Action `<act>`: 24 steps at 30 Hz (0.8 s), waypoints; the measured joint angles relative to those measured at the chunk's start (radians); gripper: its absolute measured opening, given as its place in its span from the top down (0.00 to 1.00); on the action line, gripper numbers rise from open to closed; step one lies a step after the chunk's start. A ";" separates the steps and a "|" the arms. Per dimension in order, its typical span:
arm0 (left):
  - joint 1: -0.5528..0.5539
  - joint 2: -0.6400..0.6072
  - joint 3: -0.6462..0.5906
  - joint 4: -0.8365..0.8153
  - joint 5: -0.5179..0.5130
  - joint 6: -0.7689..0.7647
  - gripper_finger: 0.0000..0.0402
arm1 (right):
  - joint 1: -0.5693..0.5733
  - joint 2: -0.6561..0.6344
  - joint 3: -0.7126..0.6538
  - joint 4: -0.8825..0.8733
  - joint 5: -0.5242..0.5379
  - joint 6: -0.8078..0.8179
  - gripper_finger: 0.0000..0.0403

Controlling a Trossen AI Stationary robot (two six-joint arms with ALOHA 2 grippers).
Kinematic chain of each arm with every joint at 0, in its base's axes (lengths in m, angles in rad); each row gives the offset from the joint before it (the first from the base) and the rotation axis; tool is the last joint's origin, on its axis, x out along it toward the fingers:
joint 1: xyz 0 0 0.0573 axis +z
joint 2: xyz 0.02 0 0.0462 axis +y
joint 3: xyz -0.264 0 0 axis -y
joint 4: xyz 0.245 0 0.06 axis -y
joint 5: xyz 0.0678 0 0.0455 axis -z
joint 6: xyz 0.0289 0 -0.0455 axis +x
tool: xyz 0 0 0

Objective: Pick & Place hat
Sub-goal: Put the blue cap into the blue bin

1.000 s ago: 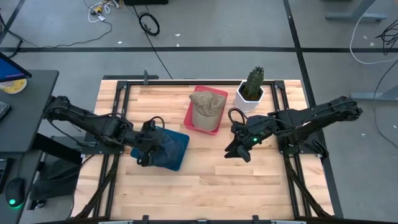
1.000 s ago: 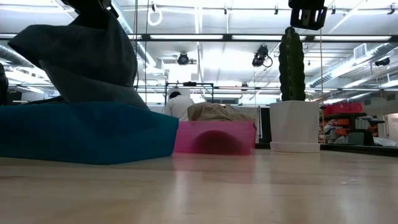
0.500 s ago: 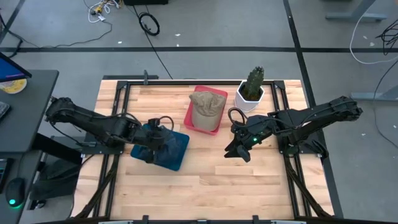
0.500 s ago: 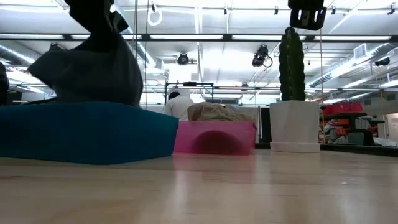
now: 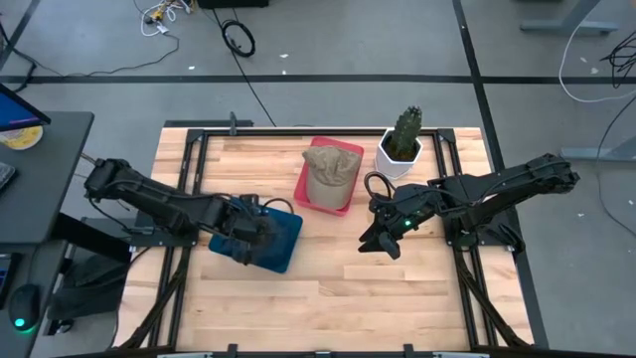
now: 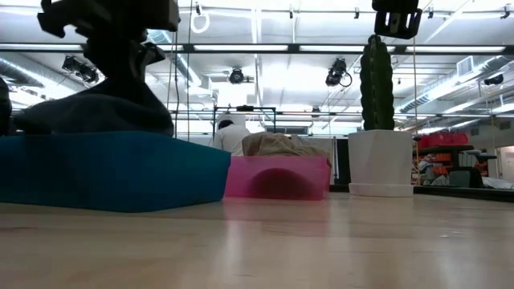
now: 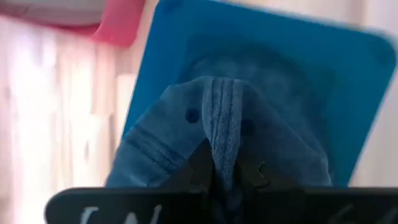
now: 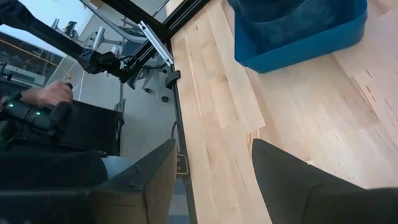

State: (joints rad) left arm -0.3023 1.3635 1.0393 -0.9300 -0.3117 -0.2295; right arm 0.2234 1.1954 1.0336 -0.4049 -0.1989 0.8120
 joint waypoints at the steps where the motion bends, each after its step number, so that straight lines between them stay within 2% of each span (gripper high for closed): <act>1: 0.001 0.000 0.000 -0.017 -0.008 0.000 0.93 | 0.000 0.000 0.000 0.000 0.000 0.000 0.48; 9: 0.024 0.008 0.000 -0.026 -0.052 0.046 0.93 | 0.000 0.000 0.000 -0.001 0.019 -0.012 0.48; 18: 0.026 0.058 -0.001 0.025 -0.052 0.096 0.94 | 0.000 0.000 0.000 -0.005 0.026 -0.013 0.48; 24: 0.019 0.071 -0.096 0.066 -0.048 0.066 0.92 | 0.000 0.000 0.000 -0.001 0.026 -0.015 0.48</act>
State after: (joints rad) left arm -0.2833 1.4342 0.9430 -0.8637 -0.3593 -0.1635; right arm 0.2234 1.1957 1.0340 -0.4061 -0.1726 0.7967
